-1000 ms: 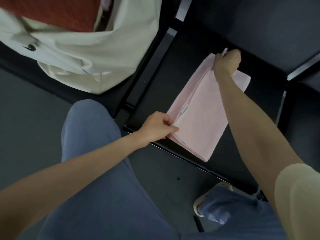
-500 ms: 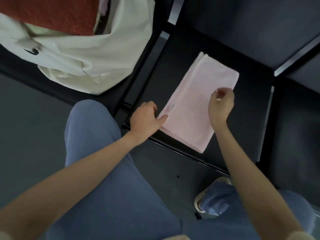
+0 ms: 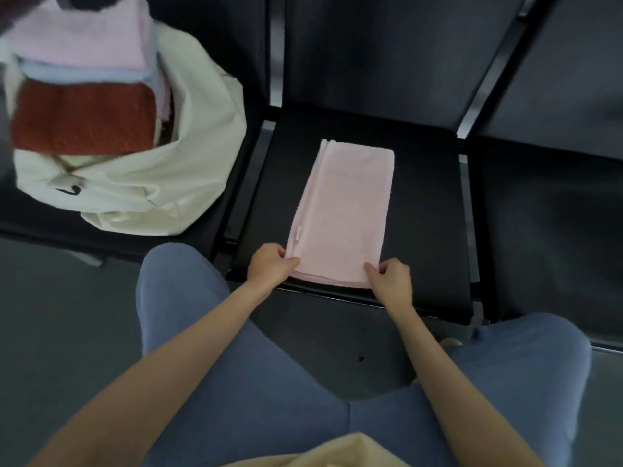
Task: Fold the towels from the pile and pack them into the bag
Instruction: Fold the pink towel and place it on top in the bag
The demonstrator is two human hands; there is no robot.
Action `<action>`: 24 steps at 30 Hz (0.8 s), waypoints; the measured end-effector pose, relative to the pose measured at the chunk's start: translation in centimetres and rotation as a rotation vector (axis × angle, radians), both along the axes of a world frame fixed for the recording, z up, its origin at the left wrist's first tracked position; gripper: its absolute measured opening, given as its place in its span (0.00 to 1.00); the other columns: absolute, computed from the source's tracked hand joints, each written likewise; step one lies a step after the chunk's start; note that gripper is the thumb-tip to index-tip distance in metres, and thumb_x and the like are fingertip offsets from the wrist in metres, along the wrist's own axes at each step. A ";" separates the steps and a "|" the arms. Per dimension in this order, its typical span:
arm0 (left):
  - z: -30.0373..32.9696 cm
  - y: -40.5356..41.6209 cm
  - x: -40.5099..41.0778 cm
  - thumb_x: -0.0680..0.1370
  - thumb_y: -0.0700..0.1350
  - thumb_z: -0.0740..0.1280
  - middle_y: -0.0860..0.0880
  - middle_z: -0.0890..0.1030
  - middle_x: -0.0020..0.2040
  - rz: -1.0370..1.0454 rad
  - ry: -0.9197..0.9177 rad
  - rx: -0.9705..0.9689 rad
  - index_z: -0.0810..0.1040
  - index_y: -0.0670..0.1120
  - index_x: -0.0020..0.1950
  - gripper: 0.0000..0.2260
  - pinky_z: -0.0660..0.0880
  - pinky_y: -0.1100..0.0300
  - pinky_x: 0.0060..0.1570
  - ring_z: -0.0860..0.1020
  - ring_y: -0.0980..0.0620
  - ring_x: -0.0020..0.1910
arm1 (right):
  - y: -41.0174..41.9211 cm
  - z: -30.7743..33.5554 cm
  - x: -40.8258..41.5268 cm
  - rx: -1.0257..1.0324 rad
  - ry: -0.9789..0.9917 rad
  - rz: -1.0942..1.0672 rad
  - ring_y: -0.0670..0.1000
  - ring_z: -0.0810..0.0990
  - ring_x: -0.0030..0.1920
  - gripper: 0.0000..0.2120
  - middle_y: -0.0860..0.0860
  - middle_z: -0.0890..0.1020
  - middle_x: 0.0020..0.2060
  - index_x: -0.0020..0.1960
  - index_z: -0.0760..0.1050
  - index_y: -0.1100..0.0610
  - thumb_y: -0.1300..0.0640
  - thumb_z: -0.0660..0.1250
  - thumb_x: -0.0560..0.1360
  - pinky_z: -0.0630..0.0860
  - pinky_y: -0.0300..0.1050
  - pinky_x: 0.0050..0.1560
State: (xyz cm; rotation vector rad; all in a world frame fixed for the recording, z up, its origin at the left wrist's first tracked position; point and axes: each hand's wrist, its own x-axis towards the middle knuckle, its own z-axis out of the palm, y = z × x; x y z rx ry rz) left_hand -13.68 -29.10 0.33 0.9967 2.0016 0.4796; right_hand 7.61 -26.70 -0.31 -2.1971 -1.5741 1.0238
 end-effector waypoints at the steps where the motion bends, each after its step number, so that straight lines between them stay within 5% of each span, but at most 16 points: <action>1: 0.3 -0.3 0.1 0.73 0.44 0.70 0.48 0.75 0.35 0.020 -0.042 -0.001 0.73 0.42 0.39 0.08 0.70 0.57 0.34 0.74 0.49 0.36 | -0.1 0.6 0.3 -0.012 0.067 -0.024 0.47 0.72 0.36 0.10 0.56 0.75 0.43 0.46 0.70 0.61 0.54 0.65 0.78 0.69 0.43 0.38; 3: 1.1 -1.1 0.3 0.74 0.43 0.70 0.45 0.79 0.39 0.059 -0.126 -0.005 0.75 0.40 0.41 0.07 0.75 0.54 0.35 0.78 0.47 0.38 | -0.8 1.7 0.9 -0.041 0.231 -0.086 0.47 0.76 0.31 0.09 0.55 0.77 0.42 0.49 0.68 0.62 0.56 0.64 0.78 0.76 0.47 0.34; 6: 3.0 -2.6 0.9 0.76 0.39 0.67 0.42 0.81 0.40 0.136 -0.270 0.002 0.75 0.40 0.50 0.05 0.75 0.58 0.30 0.80 0.48 0.32 | -2.4 3.4 1.8 -0.062 0.457 -0.166 0.48 0.76 0.28 0.11 0.55 0.77 0.43 0.55 0.65 0.61 0.60 0.64 0.77 0.74 0.37 0.25; 9: 4.6 -3.9 1.2 0.75 0.37 0.65 0.44 0.80 0.43 0.216 -0.410 0.077 0.70 0.49 0.61 0.16 0.76 0.59 0.30 0.78 0.50 0.29 | -3.8 4.1 3.3 -0.080 0.612 -0.191 0.47 0.73 0.28 0.10 0.53 0.78 0.39 0.57 0.69 0.56 0.62 0.64 0.77 0.71 0.36 0.25; 12: 5.5 -4.0 1.3 0.76 0.36 0.63 0.46 0.79 0.41 0.248 -0.546 0.034 0.81 0.44 0.54 0.11 0.76 0.62 0.30 0.77 0.53 0.28 | -4.0 4.1 4.3 -0.158 0.827 -0.245 0.46 0.72 0.28 0.07 0.53 0.77 0.35 0.53 0.77 0.58 0.64 0.63 0.78 0.69 0.38 0.28; 16: 5.9 -2.2 1.3 0.76 0.38 0.65 0.44 0.81 0.40 0.418 -0.899 -0.060 0.80 0.40 0.48 0.06 0.78 0.61 0.36 0.81 0.51 0.34 | -2.5 4.4 4.3 -0.220 1.070 -0.423 0.47 0.78 0.33 0.06 0.54 0.81 0.37 0.50 0.80 0.62 0.62 0.65 0.76 0.74 0.39 0.35; 20: 5.6 0.7 1.5 0.78 0.38 0.60 0.38 0.82 0.47 0.692 -1.132 -0.077 0.77 0.34 0.52 0.10 0.78 0.56 0.51 0.81 0.45 0.46 | -0.3 4.7 3.0 -0.177 1.111 -0.507 0.50 0.83 0.39 0.05 0.55 0.83 0.39 0.48 0.78 0.63 0.62 0.68 0.74 0.78 0.42 0.43; 24: 4.7 3.0 2.2 0.77 0.37 0.59 0.36 0.81 0.52 0.750 -1.129 -0.031 0.75 0.33 0.61 0.15 0.78 0.54 0.43 0.81 0.43 0.49 | 1.9 4.6 1.1 -0.128 1.066 -0.627 0.52 0.83 0.42 0.04 0.57 0.83 0.41 0.49 0.77 0.64 0.64 0.68 0.74 0.80 0.42 0.45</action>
